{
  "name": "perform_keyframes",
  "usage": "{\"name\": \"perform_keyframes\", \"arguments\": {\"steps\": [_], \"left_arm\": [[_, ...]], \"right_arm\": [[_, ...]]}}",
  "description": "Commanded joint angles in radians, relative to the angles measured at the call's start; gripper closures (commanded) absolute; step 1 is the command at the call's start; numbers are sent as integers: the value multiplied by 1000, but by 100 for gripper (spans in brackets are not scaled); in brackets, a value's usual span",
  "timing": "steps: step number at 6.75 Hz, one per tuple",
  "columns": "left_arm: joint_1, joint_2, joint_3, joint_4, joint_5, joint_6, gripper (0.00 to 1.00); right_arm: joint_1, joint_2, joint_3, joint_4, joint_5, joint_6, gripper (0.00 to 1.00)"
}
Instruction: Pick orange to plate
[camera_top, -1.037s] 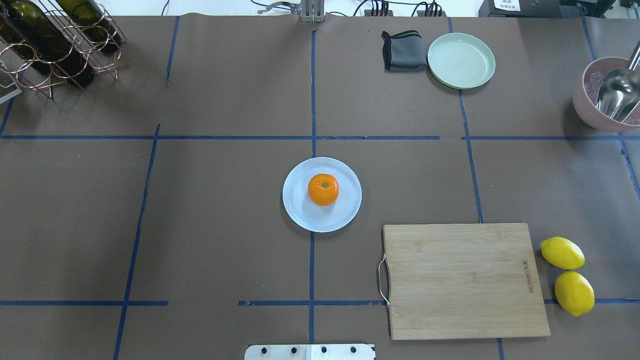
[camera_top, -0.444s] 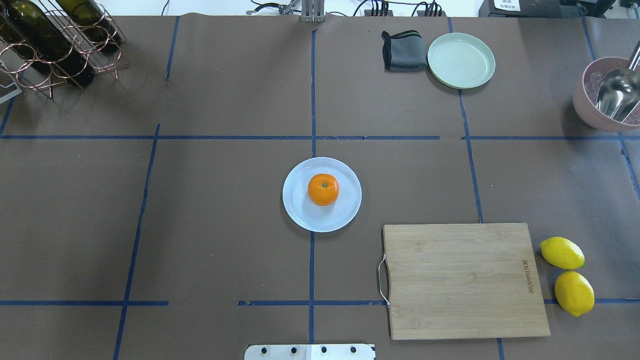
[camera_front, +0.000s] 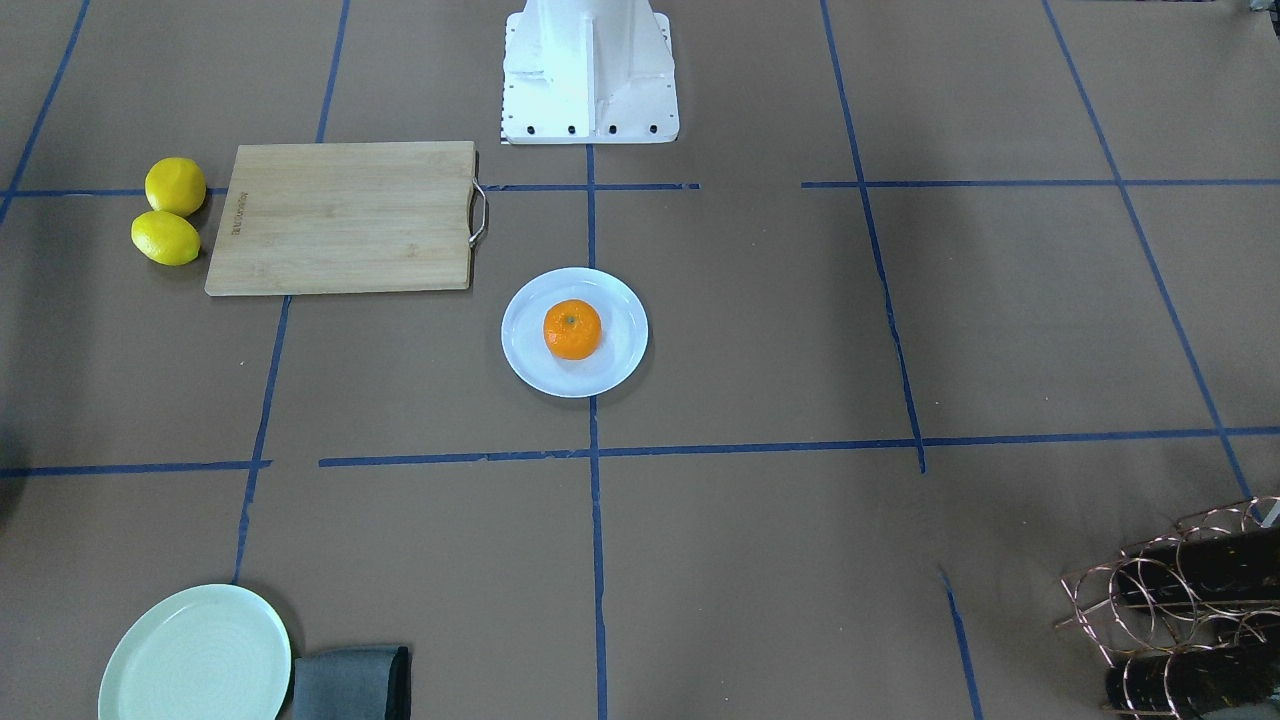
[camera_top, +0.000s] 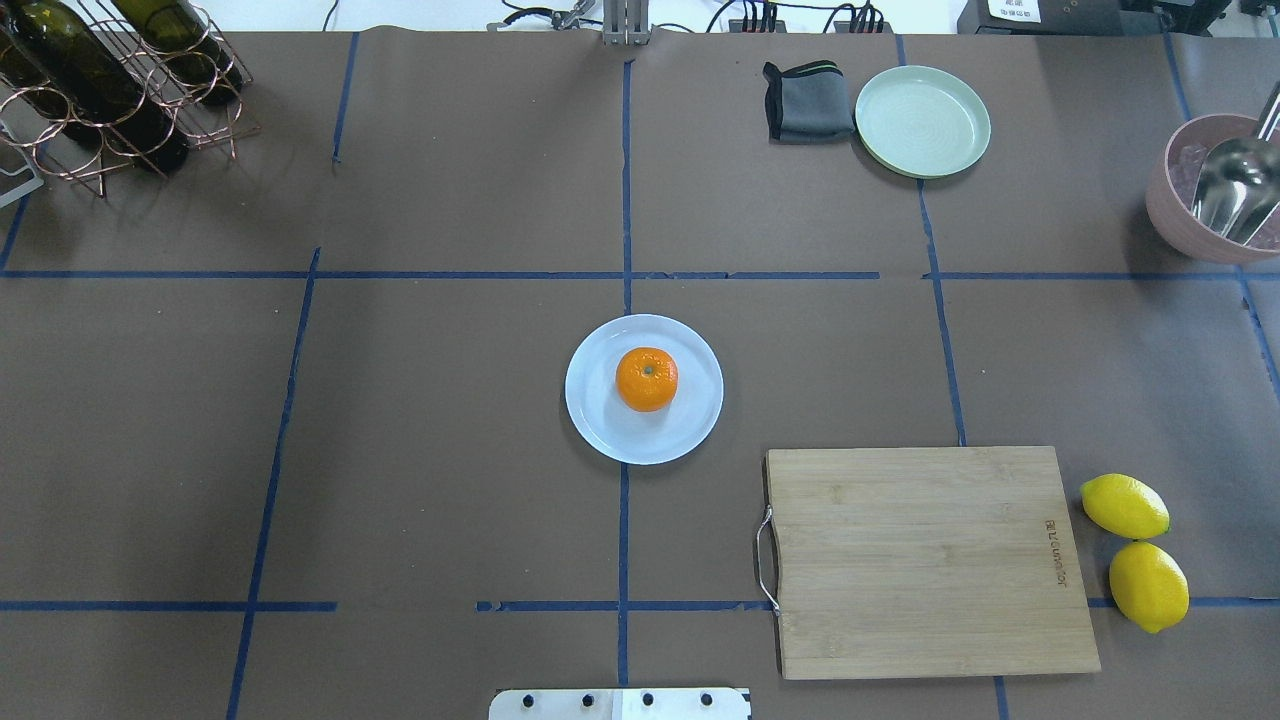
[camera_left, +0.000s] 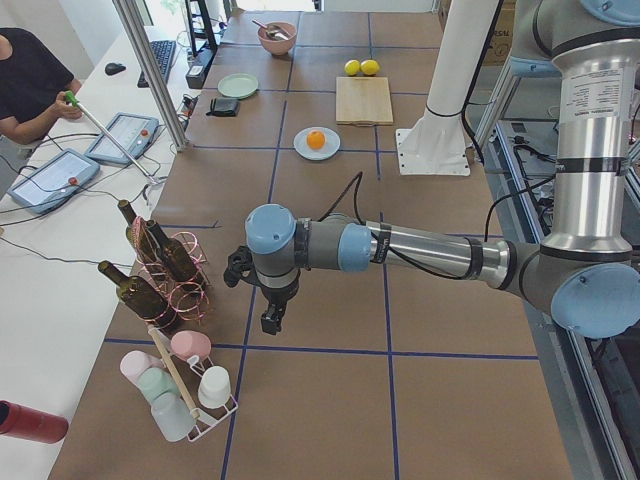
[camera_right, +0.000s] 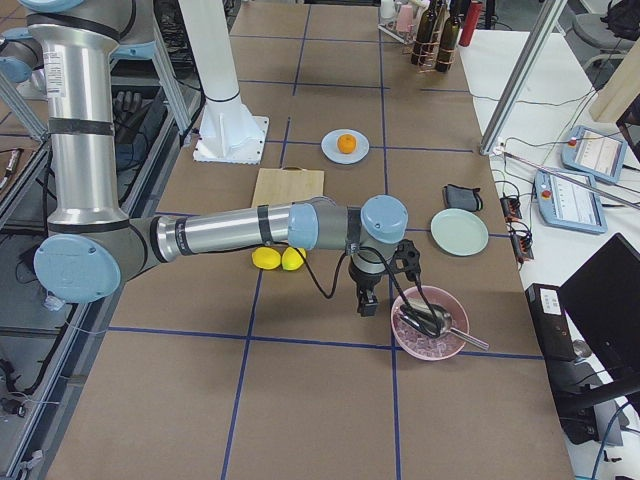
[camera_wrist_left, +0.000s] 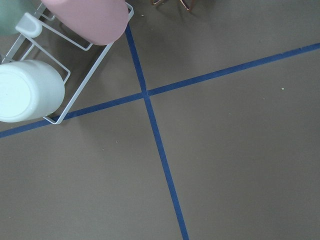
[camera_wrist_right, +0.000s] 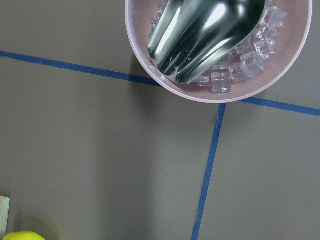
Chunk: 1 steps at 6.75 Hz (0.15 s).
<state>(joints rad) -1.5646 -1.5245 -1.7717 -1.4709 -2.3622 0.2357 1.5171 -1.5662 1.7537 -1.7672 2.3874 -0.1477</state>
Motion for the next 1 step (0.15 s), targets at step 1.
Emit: {"name": "perform_keyframes", "arguments": {"steps": [1], "left_arm": [[0,0,-6,3,0,-1,0]], "right_arm": [[0,0,1,0,1,-1,0]]}}
